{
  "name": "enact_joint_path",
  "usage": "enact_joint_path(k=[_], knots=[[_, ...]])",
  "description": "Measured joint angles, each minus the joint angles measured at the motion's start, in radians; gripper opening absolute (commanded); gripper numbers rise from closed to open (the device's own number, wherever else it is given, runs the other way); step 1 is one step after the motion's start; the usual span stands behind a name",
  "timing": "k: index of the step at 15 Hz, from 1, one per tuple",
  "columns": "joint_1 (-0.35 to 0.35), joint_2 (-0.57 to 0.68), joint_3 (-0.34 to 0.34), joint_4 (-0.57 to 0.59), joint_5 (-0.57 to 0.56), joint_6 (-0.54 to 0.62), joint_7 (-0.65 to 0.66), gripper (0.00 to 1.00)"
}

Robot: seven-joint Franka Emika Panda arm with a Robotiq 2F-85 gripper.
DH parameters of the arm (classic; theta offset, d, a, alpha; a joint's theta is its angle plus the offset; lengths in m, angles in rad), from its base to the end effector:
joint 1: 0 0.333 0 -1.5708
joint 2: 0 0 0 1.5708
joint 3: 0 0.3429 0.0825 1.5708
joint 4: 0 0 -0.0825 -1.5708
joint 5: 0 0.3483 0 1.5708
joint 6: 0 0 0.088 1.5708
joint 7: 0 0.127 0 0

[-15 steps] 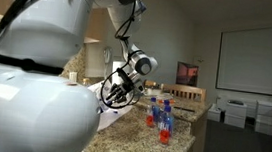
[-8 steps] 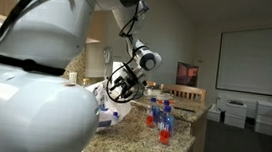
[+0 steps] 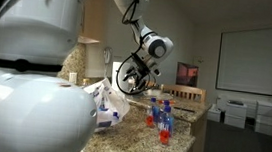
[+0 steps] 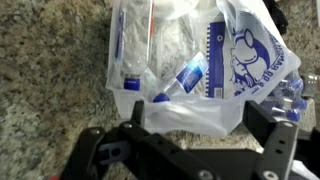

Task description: Put the plastic bottles into the plastic bag

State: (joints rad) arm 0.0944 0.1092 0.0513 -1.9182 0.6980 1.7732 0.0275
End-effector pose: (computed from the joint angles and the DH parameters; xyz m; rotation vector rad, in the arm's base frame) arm 0.5171 0.1443 0.4632 -2.4669 0.1456 0.3876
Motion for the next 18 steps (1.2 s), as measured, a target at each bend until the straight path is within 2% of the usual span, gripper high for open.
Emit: enact_joint_path(k=[4,8,12,16,17,18], knots=[[-0.017,-0.120,-0.022,-0.078,-0.106,0.159,0.004,1.00],[-0.009,-0.171,0.012,-0.153,-0.242,0.393,0.054,1.00],[-0.002,-0.157,0.053,-0.212,-0.462,0.607,0.210,1.00],[-0.001,-0.117,0.062,-0.234,-0.697,0.740,0.419,1.00],[-0.001,-0.105,0.061,-0.234,-0.754,0.756,0.471,0.91],[-0.001,-0.091,0.059,-0.232,-0.810,0.765,0.523,0.74]])
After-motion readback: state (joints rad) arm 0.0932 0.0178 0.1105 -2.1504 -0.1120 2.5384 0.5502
